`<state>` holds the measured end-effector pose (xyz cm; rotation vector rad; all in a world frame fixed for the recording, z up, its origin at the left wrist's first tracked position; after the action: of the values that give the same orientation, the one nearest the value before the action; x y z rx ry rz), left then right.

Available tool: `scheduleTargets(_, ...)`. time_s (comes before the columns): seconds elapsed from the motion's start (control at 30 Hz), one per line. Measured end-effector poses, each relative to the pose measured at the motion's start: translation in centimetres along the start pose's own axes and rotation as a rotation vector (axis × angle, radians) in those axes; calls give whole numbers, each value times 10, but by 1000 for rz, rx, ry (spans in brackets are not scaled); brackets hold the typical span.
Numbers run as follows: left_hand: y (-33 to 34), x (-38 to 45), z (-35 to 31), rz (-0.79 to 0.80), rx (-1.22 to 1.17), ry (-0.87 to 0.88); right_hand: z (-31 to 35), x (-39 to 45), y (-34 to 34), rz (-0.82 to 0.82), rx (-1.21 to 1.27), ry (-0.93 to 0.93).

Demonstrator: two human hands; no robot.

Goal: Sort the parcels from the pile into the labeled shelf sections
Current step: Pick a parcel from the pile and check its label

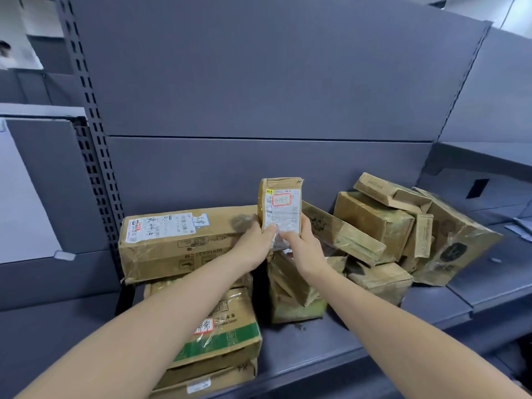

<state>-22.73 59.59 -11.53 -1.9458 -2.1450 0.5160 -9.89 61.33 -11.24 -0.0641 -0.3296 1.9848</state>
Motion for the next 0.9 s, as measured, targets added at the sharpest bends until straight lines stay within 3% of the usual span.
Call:
scheduleTargets(0.47, -9, -52, 8, -35, -34, -5, 0, -27, 23, 58, -23, -21)
scheduleTargets(0.9, -62, -101, 32, 5, 70, -37, 18, -54, 93, 13, 40, -10)
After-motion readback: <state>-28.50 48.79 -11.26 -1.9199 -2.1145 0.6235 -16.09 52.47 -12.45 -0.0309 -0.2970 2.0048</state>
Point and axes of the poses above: each hand's wrist, its own x-axis towards the middle knuckle, its own y-axis out of the palm, z = x × y, the point moved 2 cm from there along x, towards the middle knuckle, and after that the axes turned 8 degrees about z, right-handed, at the moved point
